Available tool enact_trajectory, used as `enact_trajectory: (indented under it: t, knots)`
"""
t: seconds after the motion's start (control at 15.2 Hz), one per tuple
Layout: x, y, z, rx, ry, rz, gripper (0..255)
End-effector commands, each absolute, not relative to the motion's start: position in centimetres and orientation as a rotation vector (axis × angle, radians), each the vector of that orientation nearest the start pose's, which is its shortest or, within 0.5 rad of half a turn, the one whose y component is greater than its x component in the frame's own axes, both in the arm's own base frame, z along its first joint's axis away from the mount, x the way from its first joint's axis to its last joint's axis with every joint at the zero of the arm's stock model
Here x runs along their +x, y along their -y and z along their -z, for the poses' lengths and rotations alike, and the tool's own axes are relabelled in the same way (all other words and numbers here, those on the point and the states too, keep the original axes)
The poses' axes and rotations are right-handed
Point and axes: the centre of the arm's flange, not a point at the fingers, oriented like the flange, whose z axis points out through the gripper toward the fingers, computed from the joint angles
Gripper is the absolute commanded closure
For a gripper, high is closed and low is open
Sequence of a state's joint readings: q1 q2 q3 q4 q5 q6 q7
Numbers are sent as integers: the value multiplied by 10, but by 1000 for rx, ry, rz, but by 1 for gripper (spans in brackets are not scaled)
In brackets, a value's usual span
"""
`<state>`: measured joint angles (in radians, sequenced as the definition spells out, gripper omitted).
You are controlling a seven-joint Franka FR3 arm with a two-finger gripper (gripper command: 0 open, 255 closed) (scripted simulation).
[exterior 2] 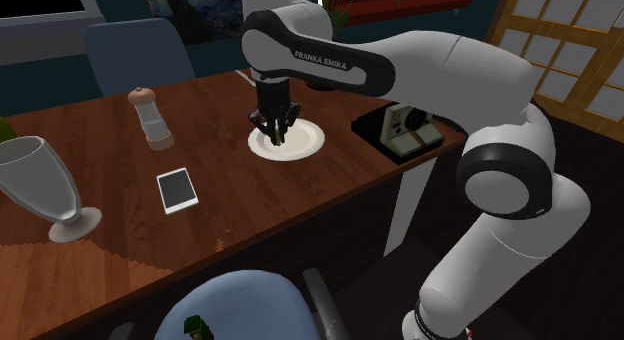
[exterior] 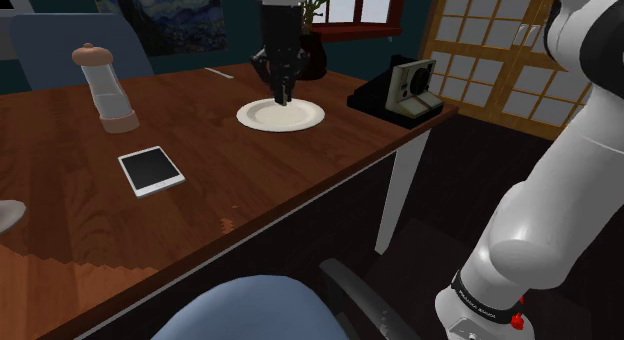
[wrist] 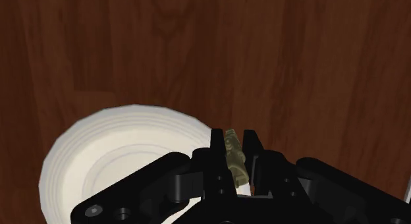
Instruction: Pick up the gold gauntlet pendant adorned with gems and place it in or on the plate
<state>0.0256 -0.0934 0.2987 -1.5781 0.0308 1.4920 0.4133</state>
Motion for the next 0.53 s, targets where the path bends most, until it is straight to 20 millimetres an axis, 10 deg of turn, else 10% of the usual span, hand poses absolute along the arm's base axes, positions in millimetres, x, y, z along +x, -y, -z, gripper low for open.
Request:
enact_trajectory:
  t: [0.0,0.46]
  knots:
    - [508,-158,-662,-3135,-136,4,255]
    - [581,-102,-663,-3135,-136,4,255]
